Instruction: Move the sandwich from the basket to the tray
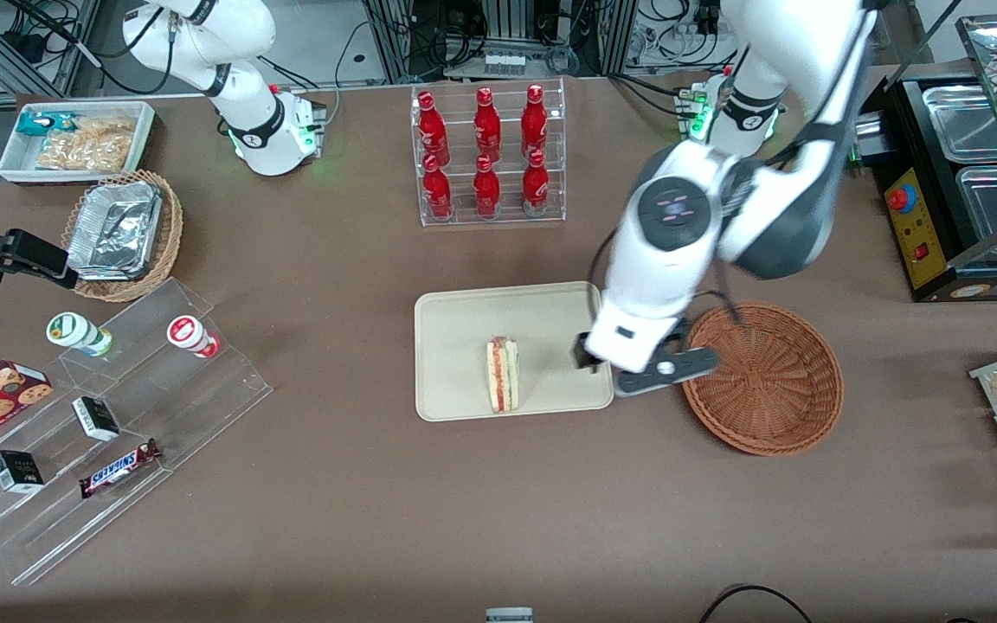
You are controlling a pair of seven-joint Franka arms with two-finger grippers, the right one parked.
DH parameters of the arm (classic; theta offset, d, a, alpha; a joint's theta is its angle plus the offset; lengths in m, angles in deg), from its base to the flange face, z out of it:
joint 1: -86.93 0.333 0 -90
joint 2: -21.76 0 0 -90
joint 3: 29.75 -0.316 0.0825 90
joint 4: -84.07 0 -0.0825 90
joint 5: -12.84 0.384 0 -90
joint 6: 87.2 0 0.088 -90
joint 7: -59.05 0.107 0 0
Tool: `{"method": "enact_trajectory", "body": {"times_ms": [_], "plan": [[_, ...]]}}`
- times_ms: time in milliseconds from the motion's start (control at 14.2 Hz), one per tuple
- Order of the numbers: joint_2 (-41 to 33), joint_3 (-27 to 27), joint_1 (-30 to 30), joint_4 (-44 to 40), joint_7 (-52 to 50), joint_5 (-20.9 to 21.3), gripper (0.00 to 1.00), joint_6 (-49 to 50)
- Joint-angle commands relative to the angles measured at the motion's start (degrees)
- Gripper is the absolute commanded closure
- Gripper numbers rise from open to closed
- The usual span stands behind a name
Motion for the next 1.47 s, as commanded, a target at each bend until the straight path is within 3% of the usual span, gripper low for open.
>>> {"method": "enact_trajectory", "body": {"times_ms": [0,140,421,561,772,1404], "plan": [[-7.7,0.6,6.2,5.9,10.9,-3.4,0.00,3.8],[-10.5,1.3,11.2,5.8,19.2,-4.8,0.00,9.4],[-15.7,12.0,26.5,5.7,25.1,-4.5,0.00,15.5],[-18.2,14.7,31.0,6.5,27.4,-4.1,0.00,18.9],[-21.5,14.8,33.4,10.0,27.9,-4.2,0.00,20.2],[-21.9,14.6,33.6,5.8,27.8,-4.5,0.00,27.0]]}}
